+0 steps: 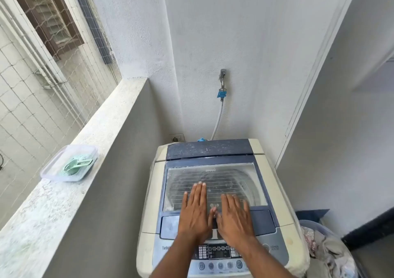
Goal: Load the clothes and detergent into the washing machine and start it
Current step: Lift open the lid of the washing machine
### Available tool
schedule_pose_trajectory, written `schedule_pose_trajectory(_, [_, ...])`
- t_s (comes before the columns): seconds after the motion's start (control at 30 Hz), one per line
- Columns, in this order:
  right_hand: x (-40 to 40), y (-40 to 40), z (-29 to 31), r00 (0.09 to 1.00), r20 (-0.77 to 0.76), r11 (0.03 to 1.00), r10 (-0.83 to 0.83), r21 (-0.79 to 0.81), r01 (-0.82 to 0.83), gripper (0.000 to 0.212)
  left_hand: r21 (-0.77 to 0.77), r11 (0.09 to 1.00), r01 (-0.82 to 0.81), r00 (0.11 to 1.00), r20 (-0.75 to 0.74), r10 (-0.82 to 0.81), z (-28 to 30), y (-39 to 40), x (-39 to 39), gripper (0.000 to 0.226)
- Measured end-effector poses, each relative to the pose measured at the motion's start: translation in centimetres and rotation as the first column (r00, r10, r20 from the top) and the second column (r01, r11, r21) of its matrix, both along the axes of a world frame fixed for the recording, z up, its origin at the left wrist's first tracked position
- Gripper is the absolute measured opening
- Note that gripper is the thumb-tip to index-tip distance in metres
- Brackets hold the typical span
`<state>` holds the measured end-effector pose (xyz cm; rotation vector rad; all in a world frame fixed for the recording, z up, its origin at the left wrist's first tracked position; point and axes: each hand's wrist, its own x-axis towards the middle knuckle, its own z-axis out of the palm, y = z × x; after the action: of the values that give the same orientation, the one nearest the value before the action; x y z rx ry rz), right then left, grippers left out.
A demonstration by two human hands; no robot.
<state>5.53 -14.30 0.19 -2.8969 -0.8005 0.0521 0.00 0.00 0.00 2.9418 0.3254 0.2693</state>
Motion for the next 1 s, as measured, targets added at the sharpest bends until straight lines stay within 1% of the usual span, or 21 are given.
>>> schedule_pose_trajectory(0.03, [-0.2, -0.1, -0.4, 1.000, -0.025, 1.000, -0.006, -0.005, 0.006, 0.056, -0.003, 1.000, -0.009, 1.000, 0.005, 0.009, -0.2, -0.1, -0.4, 0.072])
schedule_pose_trajectory(0.07, [-0.5, -0.2, -0.5, 0.999, -0.051, 1.000, -0.012, 0.022, 0.013, 0.052, -0.038, 0.999, -0.010, 0.999, -0.034, 0.009, 0.1, -0.3, -0.9, 0.072])
schedule_pose_trajectory(0.1, [-0.9, -0.4, -1.0, 0.999, -0.039, 1.000, 0.005, 0.025, -0.004, 0.048, -0.054, 0.999, -0.007, 0.998, -0.070, 0.003, 0.0, -0.6, -1.4, 0.073])
schedule_pose_trajectory(0.13, [-1.4, -0.5, -0.8, 0.999, -0.039, 1.000, 0.021, 0.001, -0.021, 0.046, -0.077, 0.997, 0.003, 0.986, -0.166, -0.016, 0.1, -1.0, -2.0, 0.074])
schedule_pose_trajectory(0.17, [-1.6, -0.6, -1.1, 0.999, -0.042, 1.000, 0.024, 0.004, -0.023, 0.046, -0.098, 0.995, 0.010, 0.979, -0.201, -0.030, 0.2, -1.1, -2.3, 0.074])
schedule_pose_trajectory(0.27, [-1.7, -1.0, -1.0, 1.000, 0.002, 1.000, 0.025, 0.017, -0.025, 0.049, -0.076, 0.996, 0.044, 0.977, -0.205, -0.059, 0.2, -1.4, -2.8, 0.061])
schedule_pose_trajectory(0.3, [-1.7, -1.1, -0.9, 0.999, 0.014, 0.999, 0.031, 0.020, -0.031, 0.047, -0.090, 0.995, 0.045, 0.976, -0.207, -0.063, 0.0, -1.6, -2.9, 0.055])
schedule_pose_trajectory(0.5, [-2.6, -1.8, -1.4, 0.998, 0.028, 0.999, 0.047, -0.004, -0.047, 0.028, -0.079, 0.995, 0.056, 0.974, -0.215, -0.072, -0.4, -1.9, -3.3, 0.034])
schedule_pose_trajectory(0.6, [-2.9, -2.1, -1.7, 0.998, -0.005, 0.998, 0.066, -0.022, -0.066, 0.022, -0.098, 0.993, 0.064, 0.968, -0.237, -0.086, -0.7, -1.8, -3.8, 0.033])
schedule_pose_trajectory(0.77, [-3.4, -2.3, -2.0, 0.986, -0.070, 0.988, 0.153, 0.013, -0.153, 0.019, -0.107, 0.990, 0.095, 0.964, -0.239, -0.118, -1.5, -2.3, -4.7, 0.046])
schedule_pose_trajectory(0.9, [-3.3, -2.7, -1.8, 0.975, -0.121, 0.983, 0.185, 0.029, -0.183, 0.019, -0.114, 0.989, 0.090, 0.967, -0.227, -0.114, -1.7, -2.6, -5.2, 0.036])
schedule_pose_trajectory(1.0, [-3.0, -2.8, -1.4, 0.965, -0.169, 0.979, 0.201, 0.006, -0.203, 0.023, -0.115, 0.991, 0.073, 0.956, -0.274, -0.102, -1.3, -2.8, -5.1, 0.031])
